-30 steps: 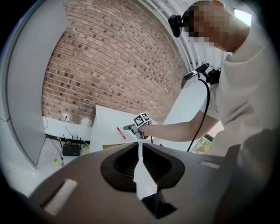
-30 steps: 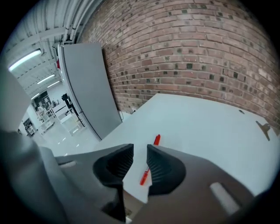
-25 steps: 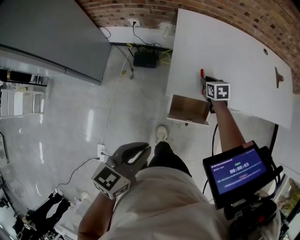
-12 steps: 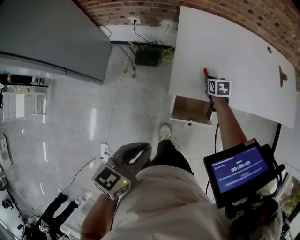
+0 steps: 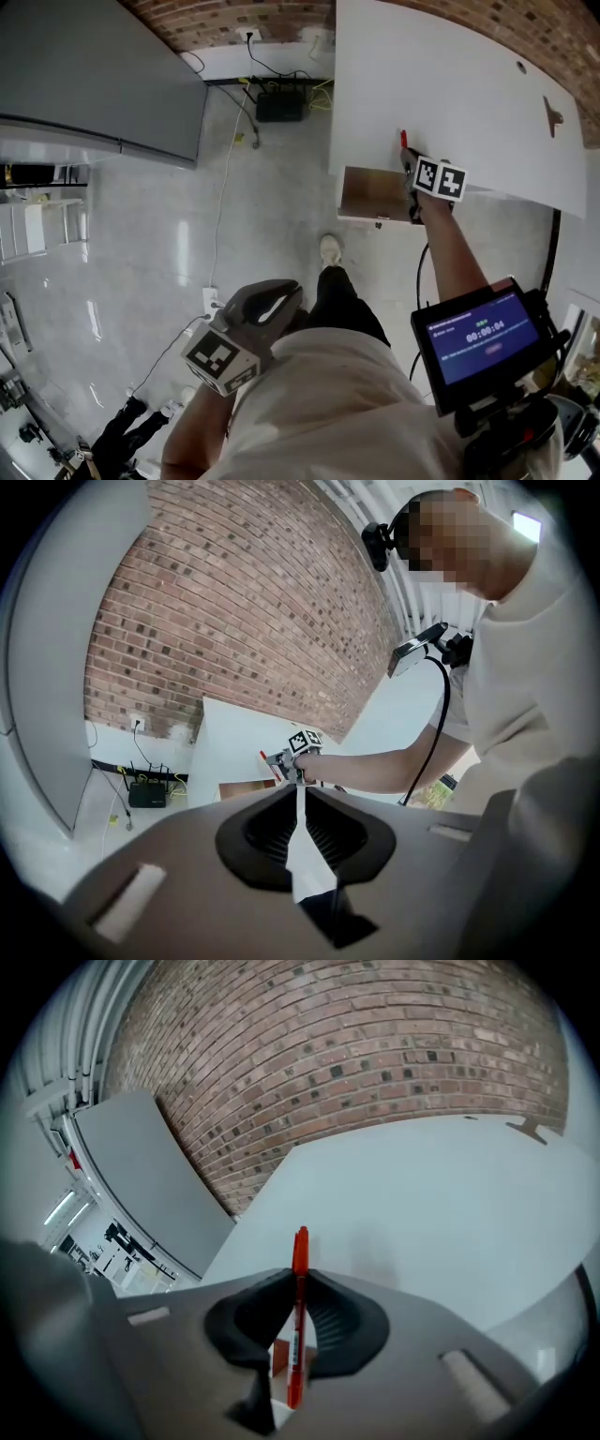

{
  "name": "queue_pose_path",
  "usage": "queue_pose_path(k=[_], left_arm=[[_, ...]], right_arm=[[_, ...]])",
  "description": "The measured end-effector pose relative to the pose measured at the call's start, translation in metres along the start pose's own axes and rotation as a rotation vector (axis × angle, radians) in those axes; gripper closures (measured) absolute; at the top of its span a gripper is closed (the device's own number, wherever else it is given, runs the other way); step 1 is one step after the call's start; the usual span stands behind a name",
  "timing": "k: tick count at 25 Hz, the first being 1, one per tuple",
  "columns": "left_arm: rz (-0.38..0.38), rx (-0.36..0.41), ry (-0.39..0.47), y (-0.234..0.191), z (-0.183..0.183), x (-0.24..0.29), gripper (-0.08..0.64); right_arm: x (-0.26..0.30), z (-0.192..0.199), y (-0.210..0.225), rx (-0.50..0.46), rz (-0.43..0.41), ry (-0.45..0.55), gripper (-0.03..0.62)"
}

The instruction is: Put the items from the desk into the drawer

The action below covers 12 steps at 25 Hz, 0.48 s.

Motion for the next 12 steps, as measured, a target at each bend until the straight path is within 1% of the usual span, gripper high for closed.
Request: queue_pose_path(k=[3,5,8,12], left_arm=[[0.025,-0.006,-0.007,-0.004,-0.005,0.006,0.525],[0.046,-0.004,-0.01,0.0,-0.002,0.006,0.525],[0.068,-0.002,-0.017,0.012,0.016,-0.003,0.525],[0.091,-0.004,-0.032,0.031,0.048,-0.015,0.526]], right_arm=[[-0.005,0.012,-0.003,0.014,-0.002,0.002,0.546],[-0.012,0.029,-0.005,0.01,0.007,-0.002,0.546],[-0.025,0.067,-0.006,-0.008,0.039,-0.012,0.546],[-0.031,0.12,-0.001,0.01,0.064,-0.039,0.547]])
Point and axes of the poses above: the fingertips, and each gripper's own axes: x forward along the fingers, y to its right, z out of its underside, the point moved 3 cm from there along -x, backward along the fingers, and after that the axes turned 10 degrees about -y, right-handed, at the moved point
